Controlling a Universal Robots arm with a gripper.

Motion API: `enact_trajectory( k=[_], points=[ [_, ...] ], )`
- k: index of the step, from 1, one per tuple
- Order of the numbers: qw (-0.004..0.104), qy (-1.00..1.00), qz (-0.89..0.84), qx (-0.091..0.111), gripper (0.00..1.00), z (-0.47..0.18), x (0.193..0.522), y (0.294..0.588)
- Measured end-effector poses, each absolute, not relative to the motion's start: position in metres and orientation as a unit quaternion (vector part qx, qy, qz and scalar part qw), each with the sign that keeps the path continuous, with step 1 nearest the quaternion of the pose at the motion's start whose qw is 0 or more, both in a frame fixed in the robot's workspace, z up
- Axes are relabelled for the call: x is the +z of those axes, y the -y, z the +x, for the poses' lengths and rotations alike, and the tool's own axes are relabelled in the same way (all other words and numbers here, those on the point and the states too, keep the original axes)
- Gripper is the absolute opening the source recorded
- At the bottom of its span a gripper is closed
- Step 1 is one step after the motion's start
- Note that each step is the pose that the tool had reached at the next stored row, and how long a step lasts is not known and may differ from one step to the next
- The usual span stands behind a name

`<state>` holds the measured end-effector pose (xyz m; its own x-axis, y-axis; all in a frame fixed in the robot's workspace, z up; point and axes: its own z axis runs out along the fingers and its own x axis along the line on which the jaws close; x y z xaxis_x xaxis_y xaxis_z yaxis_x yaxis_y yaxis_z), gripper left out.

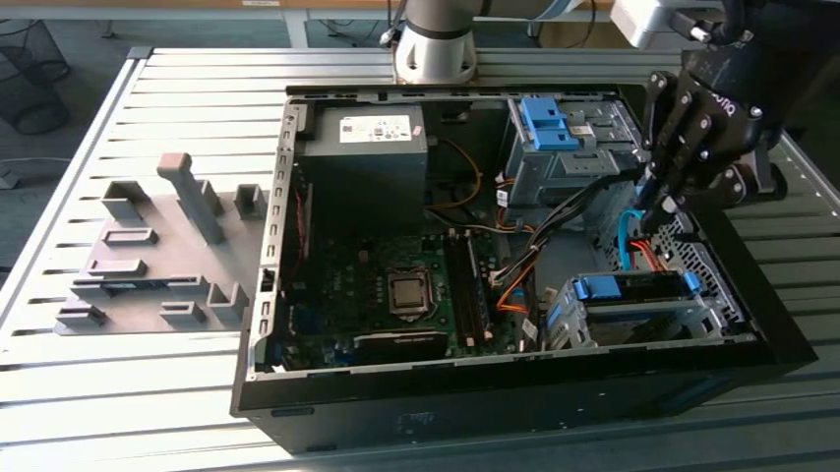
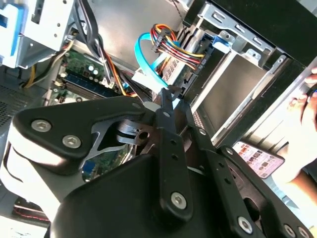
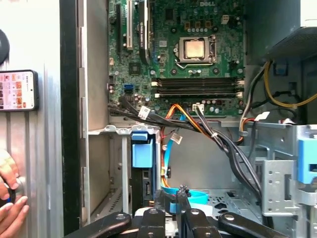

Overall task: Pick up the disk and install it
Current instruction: 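Insert the second disk wire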

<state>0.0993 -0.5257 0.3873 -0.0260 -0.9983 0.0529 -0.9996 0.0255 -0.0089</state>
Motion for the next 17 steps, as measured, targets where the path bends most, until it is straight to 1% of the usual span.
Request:
enact_trajectory(
  k=[6, 12, 17],
  points=[
    [0.024, 0.716, 0.697, 0.030, 0.24, 0.099, 0.381, 0.524],
    [0.027, 0.715, 0.697, 0.034, 0.24, 0.099, 0.375, 0.524],
    [0.027, 0.715, 0.697, 0.035, 0.22, 0.099, 0.370, 0.524]
  ],
)
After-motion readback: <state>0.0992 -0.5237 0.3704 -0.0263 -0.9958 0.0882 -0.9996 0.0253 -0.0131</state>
